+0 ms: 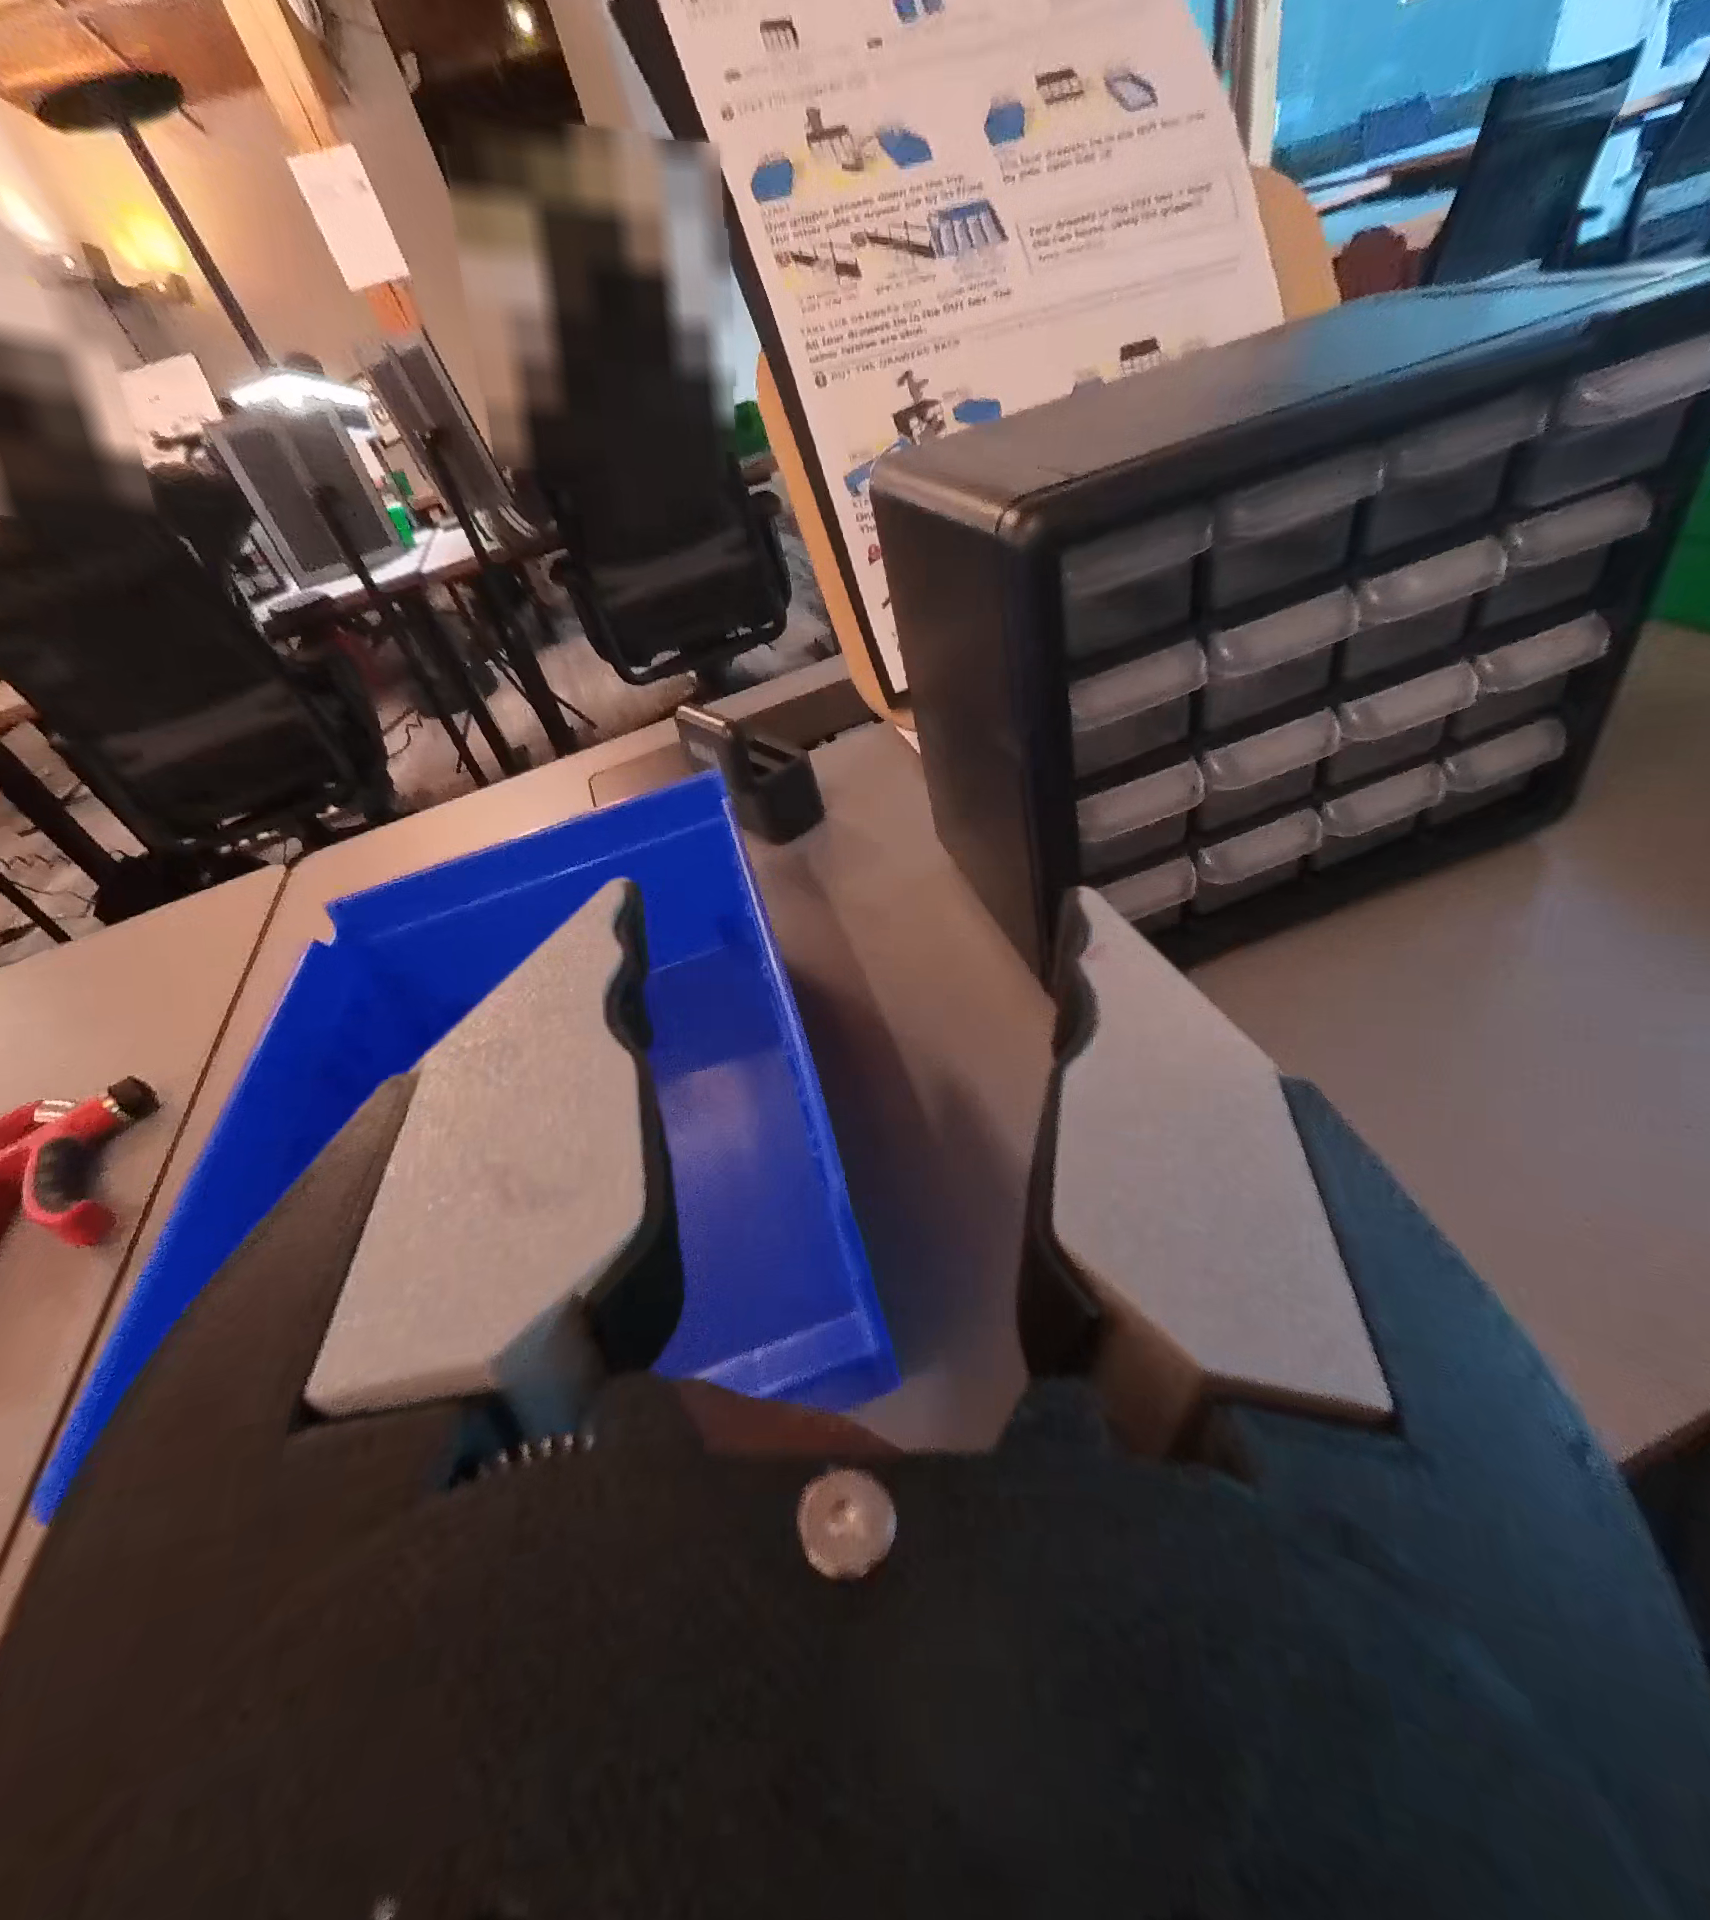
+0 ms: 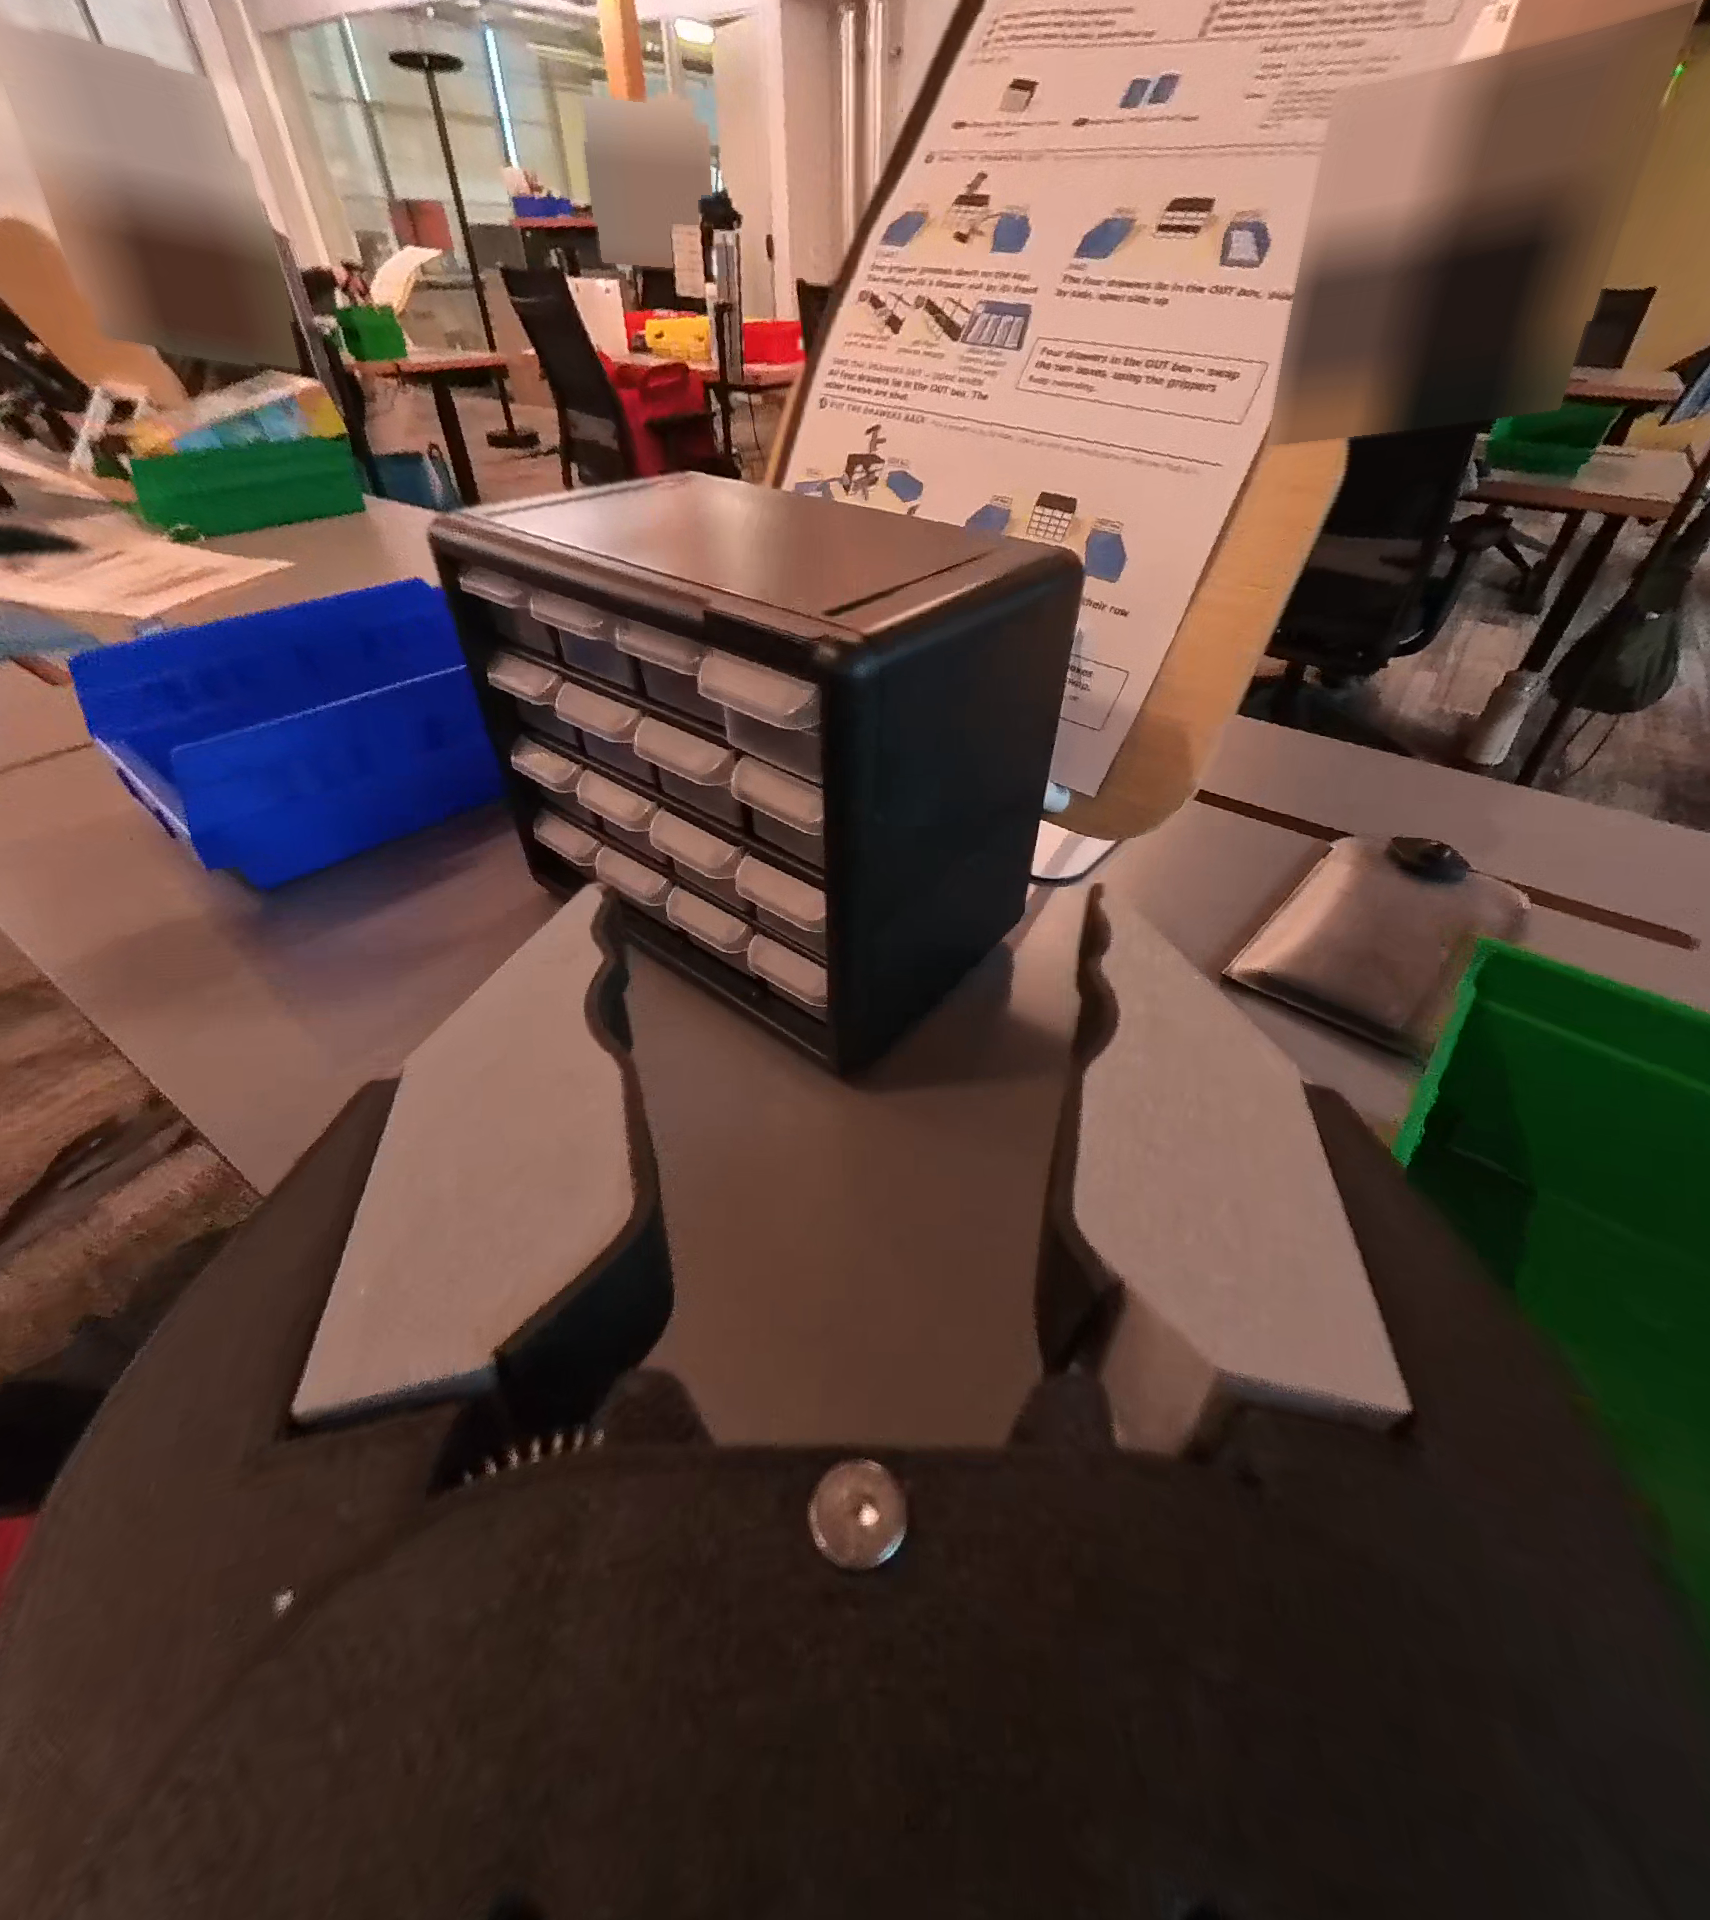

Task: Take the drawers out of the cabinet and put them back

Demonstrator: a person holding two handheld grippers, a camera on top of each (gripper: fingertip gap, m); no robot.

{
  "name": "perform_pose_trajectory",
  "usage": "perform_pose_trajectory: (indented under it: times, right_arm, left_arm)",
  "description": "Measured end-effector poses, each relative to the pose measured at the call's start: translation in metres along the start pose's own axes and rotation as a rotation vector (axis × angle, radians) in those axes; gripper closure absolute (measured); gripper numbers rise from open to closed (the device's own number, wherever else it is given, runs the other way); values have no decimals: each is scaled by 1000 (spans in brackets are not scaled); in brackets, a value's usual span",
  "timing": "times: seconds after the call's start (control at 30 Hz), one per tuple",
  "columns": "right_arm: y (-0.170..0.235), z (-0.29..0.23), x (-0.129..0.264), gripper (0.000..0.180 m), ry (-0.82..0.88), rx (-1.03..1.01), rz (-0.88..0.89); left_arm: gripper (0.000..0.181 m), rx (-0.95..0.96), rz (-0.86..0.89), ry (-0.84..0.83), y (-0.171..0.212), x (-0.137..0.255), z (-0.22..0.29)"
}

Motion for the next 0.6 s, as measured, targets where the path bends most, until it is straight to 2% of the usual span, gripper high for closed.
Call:
perform_pose_trajectory:
  times: [0.17,0.23,0.27,0.37,0.5,0.6]
  right_arm:
    - [0,-17,-8,85,10,74,-27]
    - [3,-25,-13,82,-9,90,-48]
    - [4,-29,-15,81,-22,95,-56]
    - [6,-47,-22,80,-115,75,-70]
    - [8,-56,-30,86,-138,61,-64]
    - [13,-67,-41,95,-206,-22,-68]
  left_arm:
    - [103,-28,24,41,2,-2,6]
    - [95,-39,25,23,2,-3,4]
    - [91,-44,30,10,1,-3,4]
    - [92,-38,32,28,1,-4,6]
    - [97,-63,41,6,0,-5,7]
    - [102,-79,51,-12,-1,-6,8]
Point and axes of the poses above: each gripper's, where its closed fingertips meet, x back along the fingers, y out of its underside, z = x × y across the jaws, the point moved 6 cm from there along x, back along the fingers, and after that the axes turned 11 degrees about y, right-handed, at the moved point
